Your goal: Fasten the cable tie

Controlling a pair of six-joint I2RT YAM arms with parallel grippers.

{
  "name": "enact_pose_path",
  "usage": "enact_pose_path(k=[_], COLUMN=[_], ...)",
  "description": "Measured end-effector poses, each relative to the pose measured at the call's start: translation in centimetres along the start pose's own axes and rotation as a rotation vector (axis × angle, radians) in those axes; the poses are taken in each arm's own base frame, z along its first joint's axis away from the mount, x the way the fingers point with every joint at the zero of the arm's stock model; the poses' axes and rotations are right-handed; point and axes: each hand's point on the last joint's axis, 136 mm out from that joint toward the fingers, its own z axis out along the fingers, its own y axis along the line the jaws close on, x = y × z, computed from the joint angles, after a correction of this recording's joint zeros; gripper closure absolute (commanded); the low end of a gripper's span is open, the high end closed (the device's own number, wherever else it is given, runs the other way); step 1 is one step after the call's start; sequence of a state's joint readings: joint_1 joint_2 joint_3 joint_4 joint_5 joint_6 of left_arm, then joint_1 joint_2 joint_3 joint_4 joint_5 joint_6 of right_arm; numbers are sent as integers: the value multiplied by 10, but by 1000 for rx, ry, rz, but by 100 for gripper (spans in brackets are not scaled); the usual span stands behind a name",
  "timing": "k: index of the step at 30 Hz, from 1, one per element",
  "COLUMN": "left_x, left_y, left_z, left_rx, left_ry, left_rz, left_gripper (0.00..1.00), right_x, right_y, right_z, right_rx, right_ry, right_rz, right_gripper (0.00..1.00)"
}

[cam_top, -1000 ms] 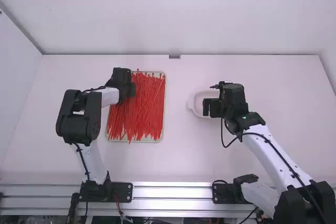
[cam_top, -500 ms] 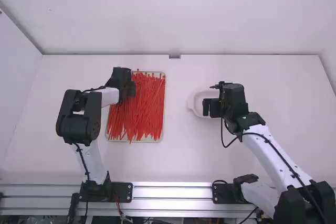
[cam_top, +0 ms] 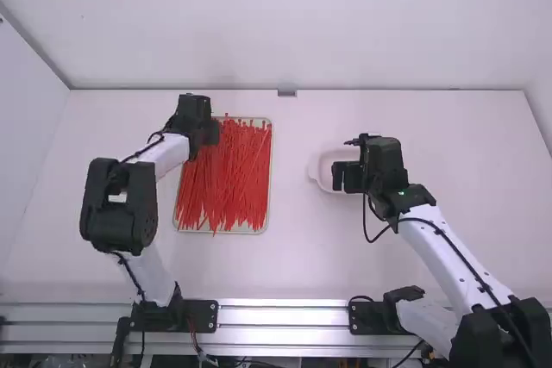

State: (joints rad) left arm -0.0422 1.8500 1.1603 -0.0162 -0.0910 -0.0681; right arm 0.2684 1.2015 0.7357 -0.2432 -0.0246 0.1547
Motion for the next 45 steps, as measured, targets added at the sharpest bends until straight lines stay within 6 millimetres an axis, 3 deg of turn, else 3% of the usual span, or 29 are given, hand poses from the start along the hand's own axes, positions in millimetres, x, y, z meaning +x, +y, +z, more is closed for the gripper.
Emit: enact_pose_path(k=[7,8,10,12,21,26,36,45], left_x=[-40,-40,-50,-48,-11,-1,-13,-36], left_y=[3,3,0,-4,-29,-43,-72,-111], left_z=[-72,-72,-96,-114,-145,-157,-178,-213], left_rx=[13,13,41,58,125,194,393,647], left_ry=[-104,-104,-160,-185,-216,-236,-310,-466], left_rz=[-50,-50,-55,-52,-6,25,121,224], left_gripper=[98,98,98,98,98,98,99,98], right_x=[-4,-4,-6,-8,-17,-26,-48,-61], right_y=[2,2,4,7,19,31,64,97], right_z=[0,0,0,0,-2,-4,-16,-36], right_rx=[-8,-8,-21,-37,-104,-170,-358,-548], right_ry=[-17,-17,-22,-30,-65,-103,-197,-288], right_rz=[-1,-1,-2,-4,-11,-29,-103,-223], right_gripper=[1,1,1,1,1,1,1,1])
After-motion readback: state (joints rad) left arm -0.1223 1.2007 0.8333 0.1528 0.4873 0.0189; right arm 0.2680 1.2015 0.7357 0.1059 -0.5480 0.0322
